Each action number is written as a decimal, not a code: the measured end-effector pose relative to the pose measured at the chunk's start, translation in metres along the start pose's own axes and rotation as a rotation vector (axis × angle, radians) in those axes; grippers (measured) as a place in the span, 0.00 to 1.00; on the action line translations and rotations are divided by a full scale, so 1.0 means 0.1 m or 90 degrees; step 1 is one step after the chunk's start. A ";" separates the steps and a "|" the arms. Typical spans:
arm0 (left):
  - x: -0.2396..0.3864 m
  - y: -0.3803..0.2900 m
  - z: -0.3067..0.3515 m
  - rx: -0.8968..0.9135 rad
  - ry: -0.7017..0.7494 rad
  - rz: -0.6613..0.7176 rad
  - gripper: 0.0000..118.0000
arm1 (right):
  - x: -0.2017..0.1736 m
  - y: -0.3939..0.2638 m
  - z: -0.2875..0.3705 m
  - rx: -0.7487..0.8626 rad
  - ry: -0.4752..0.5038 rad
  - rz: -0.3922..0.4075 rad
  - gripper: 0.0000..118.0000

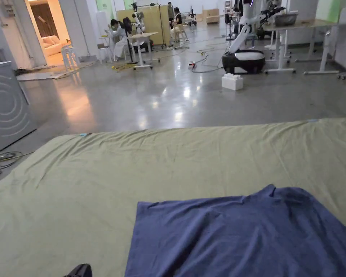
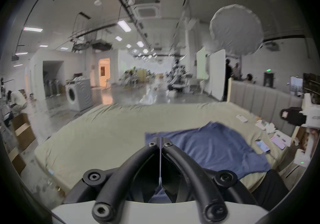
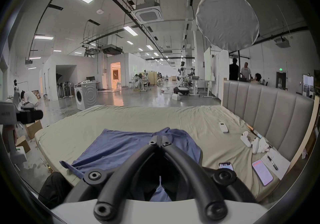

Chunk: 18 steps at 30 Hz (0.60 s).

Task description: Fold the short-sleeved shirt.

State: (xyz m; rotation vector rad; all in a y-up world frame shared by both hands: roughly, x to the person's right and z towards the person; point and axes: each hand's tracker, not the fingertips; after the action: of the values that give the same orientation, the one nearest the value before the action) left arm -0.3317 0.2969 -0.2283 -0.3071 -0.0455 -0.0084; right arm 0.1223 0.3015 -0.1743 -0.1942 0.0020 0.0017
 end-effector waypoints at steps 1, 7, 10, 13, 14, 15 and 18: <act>-0.08 -0.09 -0.06 -0.022 -0.015 0.015 0.01 | 0.01 -0.04 0.01 -0.009 0.000 -0.011 0.00; -0.41 -0.66 -0.55 -0.188 -0.045 0.099 0.62 | 0.14 -0.32 0.00 -0.079 -0.002 -0.063 0.00; -0.49 -0.95 -0.84 -0.274 -0.074 0.092 0.62 | 0.16 -0.34 -0.03 -0.104 -0.003 -0.067 0.00; -0.52 -1.19 -1.07 -0.334 -0.094 0.077 0.62 | 0.19 -0.37 -0.06 -0.120 -0.003 -0.075 0.00; -0.53 -1.25 -1.11 -0.340 -0.104 0.076 0.62 | 0.15 -0.34 -0.06 -0.123 -0.004 -0.073 0.00; -0.53 -1.30 -1.17 -0.356 -0.114 0.073 0.62 | 0.15 -0.34 -0.06 -0.126 -0.006 -0.071 0.00; -0.52 -1.36 -1.31 -0.388 -0.111 0.059 0.60 | 0.14 -0.34 -0.05 -0.133 -0.010 -0.067 0.00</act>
State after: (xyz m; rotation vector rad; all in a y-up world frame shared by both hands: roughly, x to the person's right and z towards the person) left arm -0.3802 0.1280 -0.3144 -0.9191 -0.2041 0.0985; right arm 0.1363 0.2670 -0.1724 -0.4037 -0.0246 -0.1022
